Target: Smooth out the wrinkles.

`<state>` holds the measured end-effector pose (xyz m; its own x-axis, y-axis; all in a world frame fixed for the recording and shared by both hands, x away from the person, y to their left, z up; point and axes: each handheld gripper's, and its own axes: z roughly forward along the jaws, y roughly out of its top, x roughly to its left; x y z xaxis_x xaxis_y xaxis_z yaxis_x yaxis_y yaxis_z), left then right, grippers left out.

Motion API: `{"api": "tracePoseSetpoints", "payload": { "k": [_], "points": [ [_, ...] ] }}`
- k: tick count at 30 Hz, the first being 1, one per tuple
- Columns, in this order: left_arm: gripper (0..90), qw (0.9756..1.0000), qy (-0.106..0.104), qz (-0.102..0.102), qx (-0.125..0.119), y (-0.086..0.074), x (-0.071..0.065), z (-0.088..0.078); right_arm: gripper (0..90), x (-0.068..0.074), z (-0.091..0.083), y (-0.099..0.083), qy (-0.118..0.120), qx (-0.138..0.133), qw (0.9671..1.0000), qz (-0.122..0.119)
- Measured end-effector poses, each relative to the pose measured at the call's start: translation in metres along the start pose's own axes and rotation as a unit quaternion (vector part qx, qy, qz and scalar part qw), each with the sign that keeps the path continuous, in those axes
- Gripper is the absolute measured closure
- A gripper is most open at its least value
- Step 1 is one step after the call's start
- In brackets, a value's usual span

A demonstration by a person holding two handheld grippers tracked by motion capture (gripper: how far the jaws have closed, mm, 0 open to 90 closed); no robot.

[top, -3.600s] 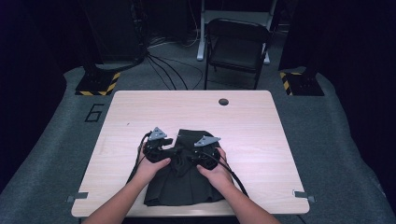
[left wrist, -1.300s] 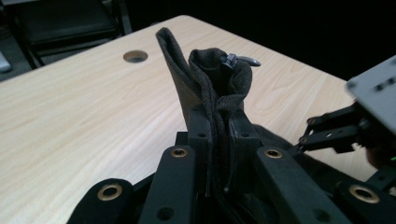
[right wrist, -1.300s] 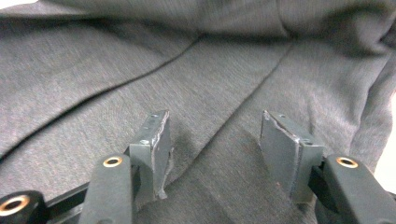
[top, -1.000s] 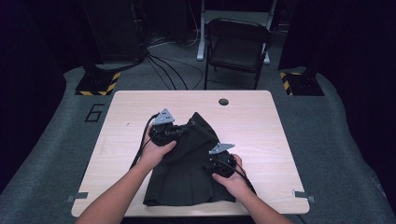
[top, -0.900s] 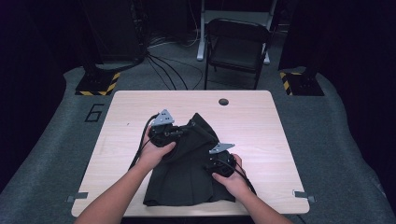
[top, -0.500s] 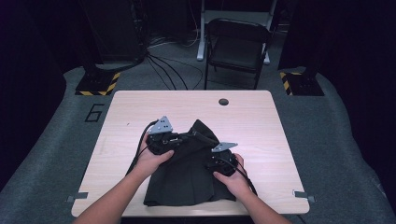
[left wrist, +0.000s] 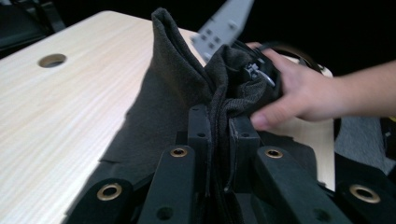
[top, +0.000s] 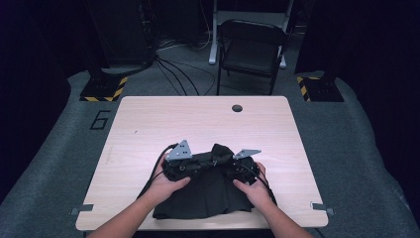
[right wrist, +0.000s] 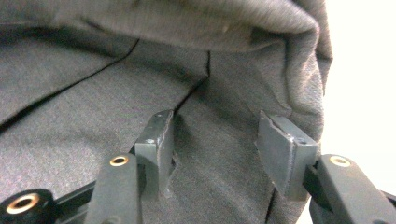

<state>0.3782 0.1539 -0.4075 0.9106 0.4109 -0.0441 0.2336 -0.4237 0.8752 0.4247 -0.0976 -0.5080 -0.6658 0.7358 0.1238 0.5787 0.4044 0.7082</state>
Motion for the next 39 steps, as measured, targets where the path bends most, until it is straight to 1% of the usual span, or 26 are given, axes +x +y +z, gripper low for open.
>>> {"api": "tracePoseSetpoints", "payload": {
  "k": [3,4,5,8,9,10,12,13,14,16,17,18,21,23,24,27,28,30,31,32,33,36,37,39],
  "points": [
    [81.8,1.0,-0.006,0.005,0.005,-0.004,-0.007,0.004,47.8,-0.001,0.0,0.0,-0.001,-0.001,1.0,0.006],
    [81.8,0.9999,-0.009,0.007,0.006,-0.006,-0.01,0.005,47.8,-0.002,0.001,0.0,-0.004,-0.001,1.0,0.007],
    [81.8,0.9999,-0.009,0.007,0.006,-0.006,-0.01,0.005,47.8,-0.002,0.001,0.0,-0.004,-0.001,1.0,0.007],
    [81.7,0.9998,-0.016,0.008,0.007,-0.009,-0.013,0.009,47.8,-0.003,0.001,0.001,-0.008,-0.002,1.0,0.0],
    [81.7,0.9998,-0.016,0.003,0.006,-0.011,-0.015,0.01,47.7,-0.003,0.001,0.001,-0.009,-0.002,1.0,-0.001],
    [81.6,0.9998,-0.019,0.003,0.009,-0.012,-0.016,0.01,47.8,-0.003,0.001,0.001,-0.009,-0.001,1.0,-0.002],
    [81.7,0.9997,-0.023,0.004,0.007,-0.015,-0.019,0.013,47.7,-0.003,0.001,0.001,-0.014,0.0,0.9998,-0.011],
    [81.7,0.9996,-0.026,0.005,0.01,-0.015,-0.02,0.013,47.7,-0.002,0.002,0.001,-0.014,0.003,0.9999,-0.002],
    [81.7,0.9997,-0.021,0.005,0.008,-0.015,-0.021,0.013,47.7,-0.002,0.002,0.001,-0.012,0.003,0.9999,-0.007],
    [81.7,0.9996,-0.027,0.001,0.007,-0.015,-0.021,0.013,47.7,-0.002,0.002,0.001,-0.011,0.004,0.9999,-0.008],
    [81.7,0.9997,-0.023,-0.003,0.003,-0.015,-0.021,0.013,47.7,-0.002,0.002,0.0,-0.012,0.003,0.9999,-0.008],
    [81.7,0.9996,-0.028,-0.004,0.004,-0.015,-0.02,0.012,47.7,-0.002,0.002,0.0,-0.012,0.003,0.9999,-0.008],
    [81.7,0.9997,-0.026,-0.002,0.002,-0.014,-0.022,0.01,47.8,-0.002,0.002,0.0,-0.013,-0.001,0.9999,-0.01],
    [81.7,0.9997,-0.024,-0.005,-0.001,-0.014,-0.024,0.01,47.8,-0.002,0.003,0.0,-0.012,0.002,0.9999,-0.006],
    [81.7,0.9996,-0.029,-0.006,0.001,-0.014,-0.023,0.009,47.9,-0.002,0.003,0.0,-0.011,0.001,0.9999,-0.008],
    [81.7,0.9996,-0.027,-0.01,-0.002,-0.014,-0.023,0.009,47.9,-0.002,0.003,0.0,-0.014,-0.001,0.9999,-0.008],
    [81.8,0.9996,-0.028,-0.009,-0.001,-0.013,-0.024,0.009,47.8,-0.001,0.004,0.0,-0.019,0.002,0.9997,-0.014],
    [81.8,0.9996,-0.027,-0.008,-0.002,-0.013,-0.025,0.01,47.8,0.0,0.004,0.0,-0.02,-0.001,0.9997,-0.01],
    [81.7,0.9996,-0.028,-0.009,-0.002,-0.013,-0.026,0.01,47.8,0.001,0.004,0.0,-0.022,0.002,0.9997,-0.008],
    [81.7,0.9996,-0.028,-0.008,-0.001,-0.013,-0.027,0.011,47.8,0.001,0.004,0.0,-0.023,0.0,0.9997,-0.006],
    [81.7,0.9996,-0.029,-0.005,0.003,-0.014,-0.028,0.012,47.8,0.0,0.005,0.0,-0.022,-0.002,0.9997,-0.012],
    [81.7,0.9995,-0.03,-0.004,0.007,-0.018,-0.032,0.015,47.8,-0.001,0.005,0.0,-0.02,-0.002,0.9997,-0.013],
    [81.6,0.9993,-0.037,-0.006,0.006,-0.02,-0.033,0.017,47.8,-0.002,0.004,0.0,-0.019,-0.002,0.9998,-0.008],
    [81.5,0.9991,-0.041,-0.01,0.01,-0.024,-0.034,0.019,47.7,-0.002,0.005,0.0,-0.02,-0.006,0.9997,-0.009]
  ]
}}
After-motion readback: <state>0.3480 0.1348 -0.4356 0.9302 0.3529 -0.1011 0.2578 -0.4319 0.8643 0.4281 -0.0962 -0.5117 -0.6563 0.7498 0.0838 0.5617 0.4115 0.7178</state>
